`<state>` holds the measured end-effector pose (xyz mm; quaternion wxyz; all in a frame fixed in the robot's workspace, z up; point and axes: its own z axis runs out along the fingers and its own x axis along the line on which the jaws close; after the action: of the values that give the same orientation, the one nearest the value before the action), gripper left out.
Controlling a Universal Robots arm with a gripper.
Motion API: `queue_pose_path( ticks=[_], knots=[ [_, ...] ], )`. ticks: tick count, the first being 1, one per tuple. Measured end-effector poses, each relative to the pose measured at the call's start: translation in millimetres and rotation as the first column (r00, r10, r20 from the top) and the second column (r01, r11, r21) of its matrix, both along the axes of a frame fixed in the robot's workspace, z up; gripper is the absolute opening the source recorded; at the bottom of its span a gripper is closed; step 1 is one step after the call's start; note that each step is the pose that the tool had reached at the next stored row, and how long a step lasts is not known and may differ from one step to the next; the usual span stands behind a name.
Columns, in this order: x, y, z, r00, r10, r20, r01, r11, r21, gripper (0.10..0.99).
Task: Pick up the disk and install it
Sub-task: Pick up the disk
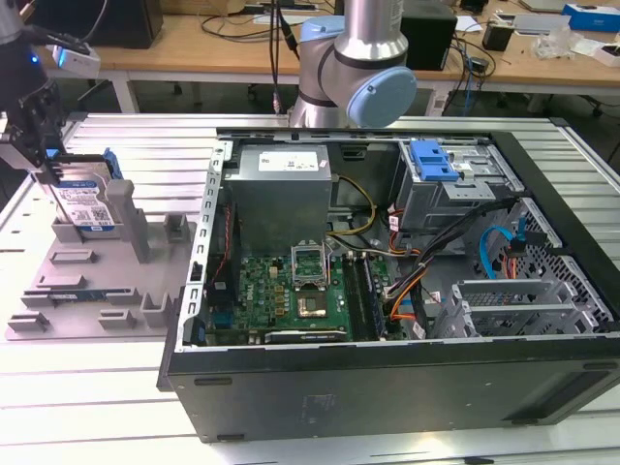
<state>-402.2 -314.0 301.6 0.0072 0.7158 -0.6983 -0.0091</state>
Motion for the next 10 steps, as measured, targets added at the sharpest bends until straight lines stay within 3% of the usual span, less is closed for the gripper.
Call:
queue_pose_path(
  ticks=[5, 6, 10],
  knots=[
    [0.0, 0.0, -1.5, 1.0000, 0.000, 0.0003, 0.000, 1.0000, 0.000, 0.486],
    [0.0, 0.0, -1.8, 1.0000, 0.000, 0.0003, 0.000, 1.0000, 0.000, 0.412],
    [0.0, 0.0, -2.8, 1.0000, 0.000, 0.0003, 0.000, 1.0000, 0.000, 0.412]
  ],
)
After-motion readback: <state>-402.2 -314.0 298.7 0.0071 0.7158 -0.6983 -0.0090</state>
